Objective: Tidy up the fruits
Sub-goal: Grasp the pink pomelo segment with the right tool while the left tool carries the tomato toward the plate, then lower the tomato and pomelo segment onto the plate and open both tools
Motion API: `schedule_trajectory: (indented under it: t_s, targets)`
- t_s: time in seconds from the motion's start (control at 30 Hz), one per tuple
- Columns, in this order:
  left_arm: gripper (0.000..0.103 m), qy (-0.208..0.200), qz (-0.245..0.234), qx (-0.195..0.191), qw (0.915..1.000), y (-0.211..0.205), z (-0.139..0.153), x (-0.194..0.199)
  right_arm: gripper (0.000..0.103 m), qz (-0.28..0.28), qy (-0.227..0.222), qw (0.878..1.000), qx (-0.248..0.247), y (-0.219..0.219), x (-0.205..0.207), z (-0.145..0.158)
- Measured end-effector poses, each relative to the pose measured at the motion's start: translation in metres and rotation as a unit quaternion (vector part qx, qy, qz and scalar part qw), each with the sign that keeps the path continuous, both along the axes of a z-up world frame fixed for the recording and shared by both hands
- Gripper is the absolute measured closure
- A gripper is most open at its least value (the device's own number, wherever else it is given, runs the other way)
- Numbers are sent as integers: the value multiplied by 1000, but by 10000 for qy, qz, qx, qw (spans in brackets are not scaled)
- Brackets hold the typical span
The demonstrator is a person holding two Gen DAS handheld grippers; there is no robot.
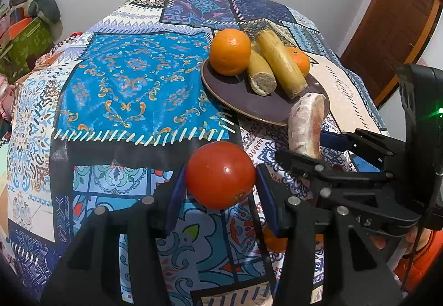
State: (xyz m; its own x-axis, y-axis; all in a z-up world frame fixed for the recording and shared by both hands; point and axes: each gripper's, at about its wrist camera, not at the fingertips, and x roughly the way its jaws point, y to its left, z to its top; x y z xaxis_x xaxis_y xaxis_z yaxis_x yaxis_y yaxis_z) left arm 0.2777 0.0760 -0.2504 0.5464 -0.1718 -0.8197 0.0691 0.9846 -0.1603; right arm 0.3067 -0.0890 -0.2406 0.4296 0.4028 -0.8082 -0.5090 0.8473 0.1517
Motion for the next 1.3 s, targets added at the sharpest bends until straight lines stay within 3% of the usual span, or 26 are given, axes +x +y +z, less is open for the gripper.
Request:
schedule_trajectory:
  t_s: [0.07,0.17,0.43,0.73,0.9,1.3]
  targets:
    - [53,1,7,-10,10000,0,1,0,60,-42,-31,10000,-3,-2,1,1]
    - [53,-29,18,17,10000,0,4,-1,61,-17,21,9999,143,-7,1,3]
    - [53,-190,-3,49,9998,-7,20,-2,62,-45,-314,9988,368,-19,-8,28]
    - [53,-503,-68,169,9986,-19,45,8,62,-320,-909,9950,249,-44,-4,62]
    - [53,-623,-105,224,9977,-25,54,20,62,-481,-1025,9932,267,-57,7,71]
    - [53,-640,-120,251,9976,-30,43,63,62,-674,-1231,9897,272,-69,40,77]
